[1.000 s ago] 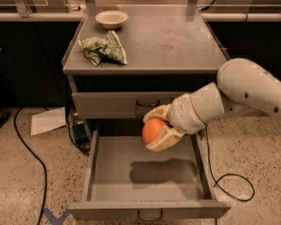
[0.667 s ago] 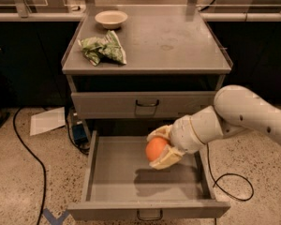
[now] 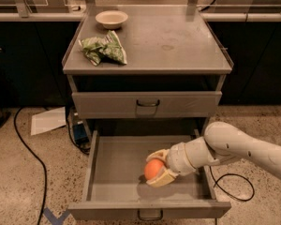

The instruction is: Place orange into middle drawer

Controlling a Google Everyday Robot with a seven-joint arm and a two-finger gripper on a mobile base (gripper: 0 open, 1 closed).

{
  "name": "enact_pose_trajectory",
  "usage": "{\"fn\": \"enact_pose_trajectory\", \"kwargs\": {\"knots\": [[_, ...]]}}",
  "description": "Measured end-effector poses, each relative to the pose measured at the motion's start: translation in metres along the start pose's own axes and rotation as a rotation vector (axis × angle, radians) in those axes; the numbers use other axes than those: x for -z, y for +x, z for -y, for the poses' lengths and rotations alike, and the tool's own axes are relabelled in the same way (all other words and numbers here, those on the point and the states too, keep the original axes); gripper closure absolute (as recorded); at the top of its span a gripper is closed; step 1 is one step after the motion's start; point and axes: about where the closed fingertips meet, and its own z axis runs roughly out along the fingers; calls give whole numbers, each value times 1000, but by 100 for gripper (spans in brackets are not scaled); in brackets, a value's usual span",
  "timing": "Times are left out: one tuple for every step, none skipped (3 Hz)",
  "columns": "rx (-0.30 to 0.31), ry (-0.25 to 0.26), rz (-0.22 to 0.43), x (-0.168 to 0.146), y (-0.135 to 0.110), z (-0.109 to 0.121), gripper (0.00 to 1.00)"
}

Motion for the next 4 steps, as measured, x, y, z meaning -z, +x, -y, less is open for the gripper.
{"fn": "enact_pose_trajectory", "kwargs": {"knots": [[-6,5,-2,-7,3,0,100],[-8,40,-35,-33,17,25,100],[8,92,-71,-55,31,68,100],[5,159,-88,-66,47,104,100]]}}
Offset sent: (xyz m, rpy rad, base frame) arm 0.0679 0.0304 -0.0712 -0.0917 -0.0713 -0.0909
